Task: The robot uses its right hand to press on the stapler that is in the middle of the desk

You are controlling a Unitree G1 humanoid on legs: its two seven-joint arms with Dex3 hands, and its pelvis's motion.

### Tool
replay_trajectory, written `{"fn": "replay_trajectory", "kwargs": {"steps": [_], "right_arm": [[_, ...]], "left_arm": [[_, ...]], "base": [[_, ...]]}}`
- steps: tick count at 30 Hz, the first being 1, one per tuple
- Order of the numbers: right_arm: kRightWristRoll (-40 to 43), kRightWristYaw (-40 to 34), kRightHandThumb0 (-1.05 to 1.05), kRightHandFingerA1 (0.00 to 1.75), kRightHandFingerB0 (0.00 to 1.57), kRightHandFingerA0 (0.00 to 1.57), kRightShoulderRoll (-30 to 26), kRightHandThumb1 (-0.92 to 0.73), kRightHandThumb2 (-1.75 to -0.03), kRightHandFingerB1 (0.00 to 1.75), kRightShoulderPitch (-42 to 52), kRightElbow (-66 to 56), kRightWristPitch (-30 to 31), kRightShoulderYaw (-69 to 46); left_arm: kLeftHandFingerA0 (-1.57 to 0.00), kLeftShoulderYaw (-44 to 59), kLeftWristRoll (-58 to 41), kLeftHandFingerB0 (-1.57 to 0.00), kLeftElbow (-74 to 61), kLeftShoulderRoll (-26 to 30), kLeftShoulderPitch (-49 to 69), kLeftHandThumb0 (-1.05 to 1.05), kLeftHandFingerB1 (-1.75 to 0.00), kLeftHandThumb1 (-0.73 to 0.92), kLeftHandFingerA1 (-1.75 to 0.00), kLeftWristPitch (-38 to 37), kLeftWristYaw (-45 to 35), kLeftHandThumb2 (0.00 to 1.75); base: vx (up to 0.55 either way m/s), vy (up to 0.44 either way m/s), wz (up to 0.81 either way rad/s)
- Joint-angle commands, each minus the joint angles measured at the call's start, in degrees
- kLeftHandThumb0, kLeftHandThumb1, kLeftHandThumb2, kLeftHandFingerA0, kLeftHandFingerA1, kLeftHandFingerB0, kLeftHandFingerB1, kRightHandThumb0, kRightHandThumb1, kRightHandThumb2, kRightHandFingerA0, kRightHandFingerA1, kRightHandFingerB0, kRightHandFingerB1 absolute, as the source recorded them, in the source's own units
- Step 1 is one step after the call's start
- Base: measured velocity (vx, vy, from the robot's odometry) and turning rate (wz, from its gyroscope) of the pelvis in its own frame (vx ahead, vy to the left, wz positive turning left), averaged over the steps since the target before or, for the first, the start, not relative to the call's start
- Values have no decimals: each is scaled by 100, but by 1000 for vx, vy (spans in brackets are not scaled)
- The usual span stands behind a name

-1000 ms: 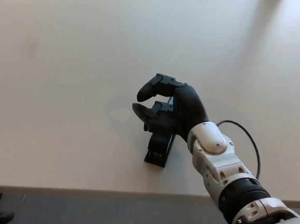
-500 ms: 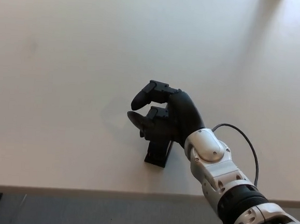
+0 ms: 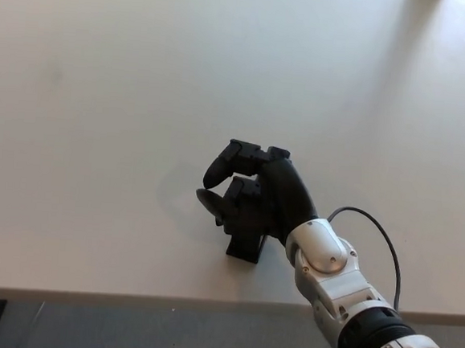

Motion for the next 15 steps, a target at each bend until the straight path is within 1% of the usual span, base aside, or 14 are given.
{"fn": "replay_trajectory", "kwargs": {"steps": [1, 2, 3, 4, 5, 7, 8, 9, 10, 11, 12, 13, 14, 15], "right_arm": [[-568, -455, -19, 169, 68, 80, 1914, -57, -56, 160, 3252, 1164, 1128, 472], [-559, -455, -20, 172, 62, 79, 1915, -56, -54, 159, 3265, 1169, 1140, 468], [-567, -450, -19, 169, 65, 77, 1900, -57, -54, 161, 3316, 1180, 1140, 477], [-670, -488, -24, 164, 68, 80, 1871, -57, -58, 155, 3373, 1181, 1047, 588], [-696, -459, -21, 170, 67, 79, 1840, -59, -56, 162, 3442, 1179, 964, 624], [-710, -440, -21, 170, 67, 79, 1825, -59, -56, 162, 3551, 1185, 911, 657], [-735, -478, -29, 164, 62, 76, 1820, -63, -60, 154, 3549, 1182, 895, 689], [-744, -508, -30, 161, 66, 78, 1813, -60, -61, 152, 3524, 1172, 865, 706], [-748, -540, -24, 165, 70, 82, 1804, -56, -58, 156, 3488, 1150, 783, 719], [-746, -587, -25, 164, 73, 83, 1788, -56, -59, 155, 3407, 1105, 638, 735], [-650, -620, -26, 158, 75, 84, 1818, -57, -60, 142, 3151, 1048, 647, 649], [-648, -754, -24, 164, 72, 82, 1783, -57, -58, 156, 2918, 954, 484, 653], [-685, -889, -24, 164, 72, 82, 1740, -57, -58, 156, 2807, 888, 319, 703], [-680, -892, -24, 164, 72, 82, 1739, -57, -58, 156, 2808, 888, 315, 711]], "left_arm": [[-10, 760, -628, -9, 218, -413, 455, -28, -55, 76, -55, -723, 629, 125], [-5, 734, -570, -5, 168, -396, 481, -31, -53, 72, -53, -610, 670, 123], [-6, 698, -489, -5, 74, -364, 527, -31, -52, 72, -53, -454, 718, 123], [-6, 674, -406, -4, 40, -332, 540, -31, -52, 71, -52, -371, 774, 123], [-7, 693, -432, -5, 65, -358, 552, -33, -52, 69, -52, -370, 733, 121], [-7, 716, -452, -5, 85, -400, 631, -33, -52, 69, -52, -412, 692, 121], [-7, 721, -457, -5, 83, -408, 643, -33, -52, 69, -52, -417, 656, 121], [-7, 723, -449, -5, 54, -408, 657, -32, -52, 70, -52, -414, 614, 122], [-8, 738, -472, -6, 54, -424, 656, -33, -53, 69, -53, -454, 566, 121], [-7, 765, -503, -6, 35, -449, 669, -33, -53, 69, -53, -468, 517, 121], [-6, 826, -572, -5, 14, -423, 553, -32, -52, 70, -53, -356, 477, 122], [-7, 884, -623, -5, 48, -409, 438, -32, -52, 70, -52, -240, 482, 121], [-7, 899, -598, -5, 67, -398, 394, -32, -52, 70, -52, -202, 509, 121], [-7, 906, -593, -5, 66, -402, 393, -32, -52, 70, -52, -201, 506, 121]], "base": [[0, 0, 0], [0, 0, 0], [0, 0, 0], [0, 0, 0], [0, 0, 0], [0, 0, 0], [0, 0, 0], [0, 0, 0], [0, 0, 0], [0, 0, 0], [0, 0, 0], [0, 0, 0], [0, 0, 0], [0, 0, 0]]}}
